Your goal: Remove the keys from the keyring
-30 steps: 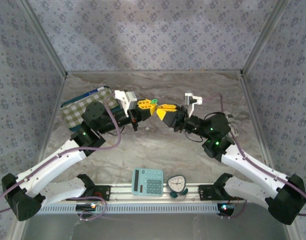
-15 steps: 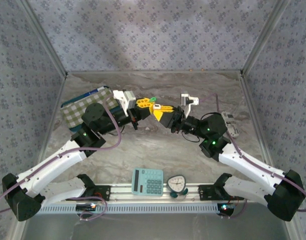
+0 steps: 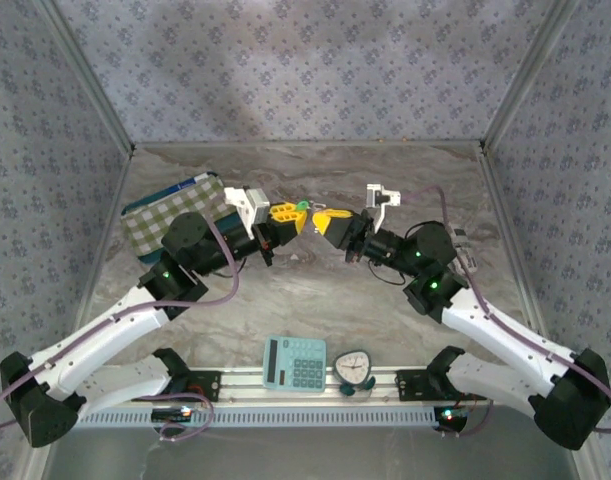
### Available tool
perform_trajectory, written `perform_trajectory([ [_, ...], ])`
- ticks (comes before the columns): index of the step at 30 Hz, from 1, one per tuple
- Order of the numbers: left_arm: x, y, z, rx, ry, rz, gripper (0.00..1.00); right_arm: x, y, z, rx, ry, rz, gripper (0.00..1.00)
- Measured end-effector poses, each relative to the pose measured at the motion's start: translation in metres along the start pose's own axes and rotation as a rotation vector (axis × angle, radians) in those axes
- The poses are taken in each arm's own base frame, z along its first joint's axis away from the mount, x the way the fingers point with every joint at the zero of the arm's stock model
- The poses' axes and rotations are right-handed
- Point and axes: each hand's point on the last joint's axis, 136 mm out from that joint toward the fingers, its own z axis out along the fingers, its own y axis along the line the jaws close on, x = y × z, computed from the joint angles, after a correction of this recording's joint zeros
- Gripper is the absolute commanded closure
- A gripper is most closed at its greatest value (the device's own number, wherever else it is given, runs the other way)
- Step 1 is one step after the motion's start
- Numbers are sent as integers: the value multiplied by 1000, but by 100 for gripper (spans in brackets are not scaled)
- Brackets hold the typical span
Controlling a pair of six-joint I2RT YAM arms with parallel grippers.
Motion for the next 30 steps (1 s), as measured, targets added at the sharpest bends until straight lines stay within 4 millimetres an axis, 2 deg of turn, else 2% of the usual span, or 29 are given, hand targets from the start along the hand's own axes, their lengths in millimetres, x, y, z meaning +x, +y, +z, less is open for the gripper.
perform_trajectory([
  [10,25,8,-11,-48,46,-1,97,3,-9,0,193,297,1,100],
  [11,30,9,-12,-55,52,-3,95,6,-12,1,209,332,11,100],
  [12,35,11,-13,-63,60,-6,89,8,-15,0,226,361,25,100],
  [14,44,16,-16,-86,76,-14,64,11,-24,1,274,419,47,100],
  [15,49,20,-18,-104,81,-19,57,9,-29,1,300,434,53,100],
  [18,60,33,-27,-164,88,-33,55,5,-47,-1,390,483,63,100],
  [21,71,44,-38,-215,94,-51,52,11,-61,-1,462,555,73,100],
  [27,77,52,-47,-255,104,-68,44,39,-94,-9,567,694,114,100],
  [30,76,51,-49,-258,104,-73,43,49,-101,-14,589,745,129,100],
])
